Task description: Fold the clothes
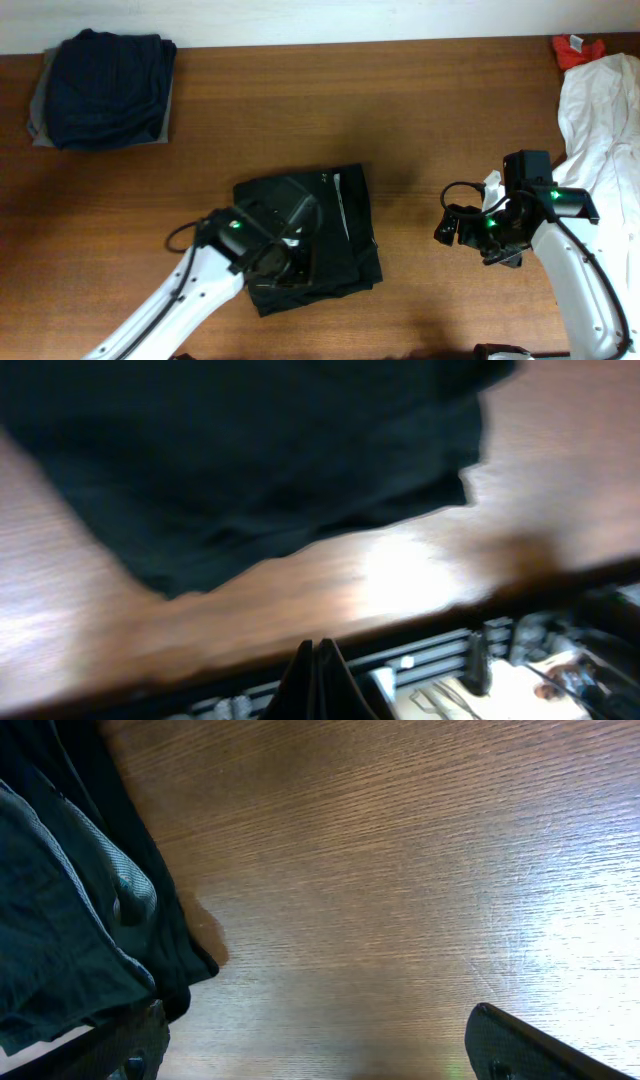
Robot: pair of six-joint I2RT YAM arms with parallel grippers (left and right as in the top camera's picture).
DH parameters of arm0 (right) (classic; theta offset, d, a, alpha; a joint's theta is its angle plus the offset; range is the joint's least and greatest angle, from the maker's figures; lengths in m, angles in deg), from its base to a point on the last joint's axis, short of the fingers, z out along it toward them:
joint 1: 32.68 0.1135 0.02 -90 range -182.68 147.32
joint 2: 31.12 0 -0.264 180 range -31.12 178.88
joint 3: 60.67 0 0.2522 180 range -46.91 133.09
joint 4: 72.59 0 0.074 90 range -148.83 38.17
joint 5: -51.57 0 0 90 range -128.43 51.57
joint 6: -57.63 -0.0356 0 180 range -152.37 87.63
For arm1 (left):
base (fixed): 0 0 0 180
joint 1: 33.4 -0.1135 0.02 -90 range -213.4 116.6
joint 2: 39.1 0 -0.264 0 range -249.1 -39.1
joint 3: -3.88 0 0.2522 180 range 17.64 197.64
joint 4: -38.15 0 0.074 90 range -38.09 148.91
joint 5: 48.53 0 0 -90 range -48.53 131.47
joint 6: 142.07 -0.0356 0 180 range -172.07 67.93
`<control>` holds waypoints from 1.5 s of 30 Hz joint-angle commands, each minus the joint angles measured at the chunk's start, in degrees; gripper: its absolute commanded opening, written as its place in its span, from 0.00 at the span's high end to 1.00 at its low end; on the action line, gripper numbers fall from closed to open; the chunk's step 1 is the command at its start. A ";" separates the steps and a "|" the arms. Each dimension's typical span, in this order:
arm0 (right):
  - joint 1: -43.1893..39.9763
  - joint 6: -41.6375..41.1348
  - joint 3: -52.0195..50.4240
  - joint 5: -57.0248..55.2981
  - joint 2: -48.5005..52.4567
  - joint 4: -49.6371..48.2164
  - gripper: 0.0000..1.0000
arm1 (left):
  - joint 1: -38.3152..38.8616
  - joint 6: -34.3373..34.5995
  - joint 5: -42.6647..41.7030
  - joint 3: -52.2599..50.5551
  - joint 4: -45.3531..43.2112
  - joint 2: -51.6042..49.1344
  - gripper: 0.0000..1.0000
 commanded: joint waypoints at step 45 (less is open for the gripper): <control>-0.44 0.37 0.55 0.35 0.00 -0.02 0.02 | -18.58 -12.57 26.49 -8.26 -44.39 -28.15 0.99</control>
